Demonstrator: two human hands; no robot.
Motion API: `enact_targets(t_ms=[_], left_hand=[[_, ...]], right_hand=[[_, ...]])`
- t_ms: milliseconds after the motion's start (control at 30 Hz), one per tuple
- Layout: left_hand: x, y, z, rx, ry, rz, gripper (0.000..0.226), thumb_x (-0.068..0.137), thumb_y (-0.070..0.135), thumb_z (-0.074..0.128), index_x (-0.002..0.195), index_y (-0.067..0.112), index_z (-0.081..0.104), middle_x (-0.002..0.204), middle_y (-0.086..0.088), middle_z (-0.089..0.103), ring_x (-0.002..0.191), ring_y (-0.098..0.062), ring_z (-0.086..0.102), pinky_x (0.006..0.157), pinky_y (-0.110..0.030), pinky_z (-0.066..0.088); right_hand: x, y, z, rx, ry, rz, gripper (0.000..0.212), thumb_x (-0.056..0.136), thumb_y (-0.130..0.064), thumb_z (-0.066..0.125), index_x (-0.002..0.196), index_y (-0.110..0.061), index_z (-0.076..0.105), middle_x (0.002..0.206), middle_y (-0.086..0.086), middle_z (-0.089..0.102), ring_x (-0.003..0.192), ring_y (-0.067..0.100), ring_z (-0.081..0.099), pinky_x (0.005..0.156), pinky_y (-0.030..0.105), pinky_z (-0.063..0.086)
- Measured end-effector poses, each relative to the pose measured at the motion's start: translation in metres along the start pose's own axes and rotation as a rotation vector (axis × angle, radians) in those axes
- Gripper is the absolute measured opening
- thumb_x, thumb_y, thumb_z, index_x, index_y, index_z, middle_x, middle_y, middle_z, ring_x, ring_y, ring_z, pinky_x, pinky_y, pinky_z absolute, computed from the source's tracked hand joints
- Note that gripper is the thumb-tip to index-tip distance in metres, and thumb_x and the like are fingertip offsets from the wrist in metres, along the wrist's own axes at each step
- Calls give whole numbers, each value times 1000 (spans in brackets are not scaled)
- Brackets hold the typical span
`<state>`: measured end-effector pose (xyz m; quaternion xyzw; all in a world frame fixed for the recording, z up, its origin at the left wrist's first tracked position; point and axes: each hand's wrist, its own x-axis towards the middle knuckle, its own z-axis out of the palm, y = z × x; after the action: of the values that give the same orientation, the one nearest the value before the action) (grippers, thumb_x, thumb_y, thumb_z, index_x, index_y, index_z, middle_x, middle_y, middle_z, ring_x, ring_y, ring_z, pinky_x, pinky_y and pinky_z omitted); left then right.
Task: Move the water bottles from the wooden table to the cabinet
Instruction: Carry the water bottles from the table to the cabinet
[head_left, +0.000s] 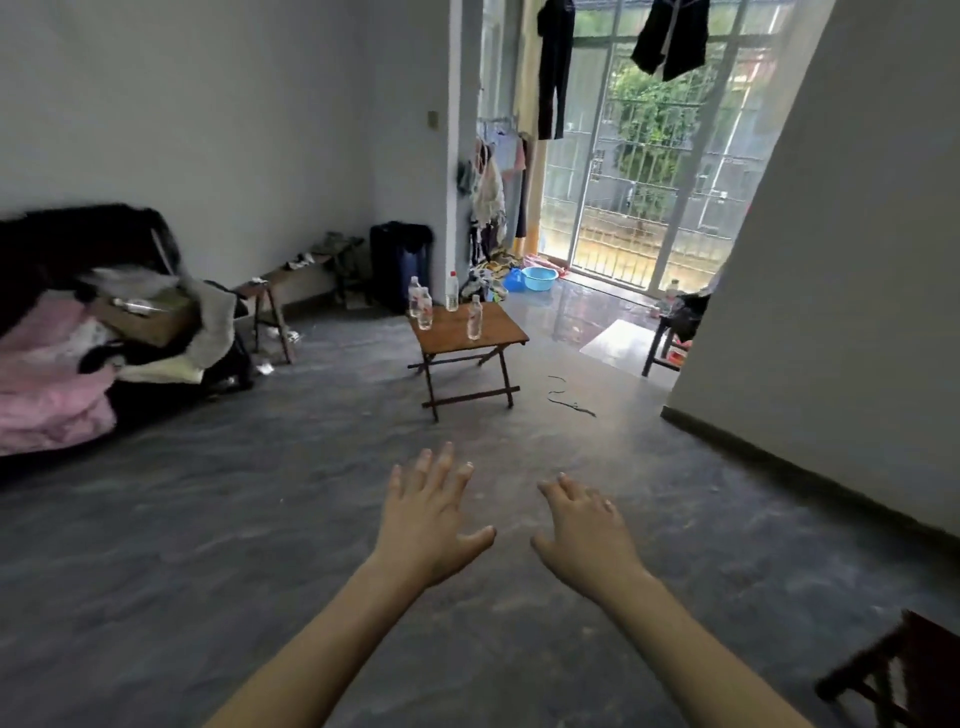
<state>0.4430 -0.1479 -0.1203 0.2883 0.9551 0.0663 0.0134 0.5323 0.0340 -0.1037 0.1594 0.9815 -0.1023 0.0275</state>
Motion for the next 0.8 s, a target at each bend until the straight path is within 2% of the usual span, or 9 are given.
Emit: enact_targets(t_ms=[167,300,567,800], left_hand=[[-14,-41,-2,5,-19,-143,93,90,77,42,164,29,9,174,0,-9,160,-25,-6,126,-54,-2],[-11,-51,-9,18,-37,-197,93,91,75,42,164,28,9,174,0,-11,160,-22,-9,125,-53,-6],[31,-15,-16,0,-27,-227,92,92,74,43,164,28,9,174,2,-9,160,-20,-8,126,-51,-5],[75,25,3,-3,-56,-197,93,91,74,45,164,29,10,174,3,-6,160,-21,-5,126,-51,-3]], right_hand=[[28,-38,4,-31,-28,-136,69,89,-44,54,151,-25,29,163,5,25,147,28,28,119,48,24],[47,-40,2,-41,-27,-184,69,89,-46,54,150,-27,30,164,5,24,146,29,30,118,49,26],[88,4,-13,-16,-17,-225,69,90,-46,55,151,-26,30,164,4,22,147,29,29,118,50,24],[116,58,-14,20,-53,-167,67,90,-43,53,151,-25,30,164,6,22,146,30,29,118,49,26]])
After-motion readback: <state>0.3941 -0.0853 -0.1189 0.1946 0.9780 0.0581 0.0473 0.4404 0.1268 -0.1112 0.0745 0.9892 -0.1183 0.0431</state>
